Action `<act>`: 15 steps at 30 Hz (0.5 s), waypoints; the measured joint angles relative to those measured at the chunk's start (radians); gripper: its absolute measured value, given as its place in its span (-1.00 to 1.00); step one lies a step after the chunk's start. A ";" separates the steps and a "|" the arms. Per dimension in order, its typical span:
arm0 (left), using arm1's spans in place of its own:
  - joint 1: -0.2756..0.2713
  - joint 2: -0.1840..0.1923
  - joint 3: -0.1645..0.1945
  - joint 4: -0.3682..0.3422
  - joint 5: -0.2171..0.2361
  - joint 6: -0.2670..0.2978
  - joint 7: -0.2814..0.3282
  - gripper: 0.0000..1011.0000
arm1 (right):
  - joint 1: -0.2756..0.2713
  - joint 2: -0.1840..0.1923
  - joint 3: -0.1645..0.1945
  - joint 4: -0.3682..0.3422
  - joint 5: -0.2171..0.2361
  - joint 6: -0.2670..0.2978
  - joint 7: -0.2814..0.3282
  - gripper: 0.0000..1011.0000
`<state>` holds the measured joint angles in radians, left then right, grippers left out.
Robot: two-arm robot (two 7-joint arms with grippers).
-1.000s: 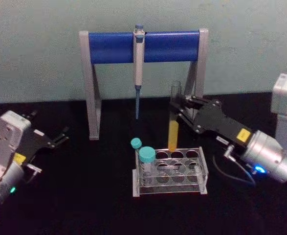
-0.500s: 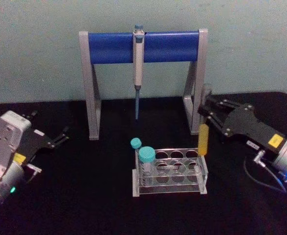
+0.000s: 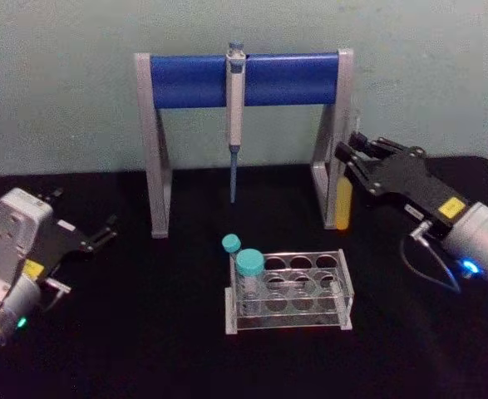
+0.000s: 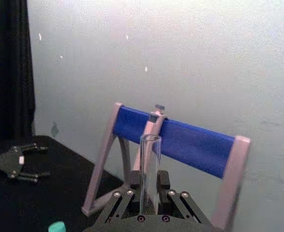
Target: Pick up the test tube from the test tube rack, shake it, then place it back into the test tube rack.
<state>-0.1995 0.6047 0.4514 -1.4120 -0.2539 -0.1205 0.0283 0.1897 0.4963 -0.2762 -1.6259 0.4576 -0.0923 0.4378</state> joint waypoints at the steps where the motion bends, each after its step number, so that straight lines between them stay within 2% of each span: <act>1: 0.000 0.000 0.000 0.000 0.000 0.000 0.000 0.98 | 0.015 -0.013 -0.006 0.016 0.000 -0.002 0.008 -0.55; 7: 0.000 0.000 0.000 0.000 0.000 0.000 0.000 0.98 | 0.060 -0.050 -0.028 0.065 0.026 -0.010 0.054 -0.55; 11: 0.000 0.000 0.000 0.000 0.000 0.000 0.000 0.98 | 0.075 -0.061 -0.041 0.084 0.064 -0.015 0.099 -0.55; 15: 0.000 0.000 0.000 0.000 0.000 0.000 0.000 0.98 | 0.078 -0.057 -0.058 0.091 0.122 -0.018 0.164 -0.55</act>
<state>-0.1996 0.6047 0.4514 -1.4120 -0.2539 -0.1206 0.0283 0.2673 0.4392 -0.3338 -1.5351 0.5798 -0.1106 0.6013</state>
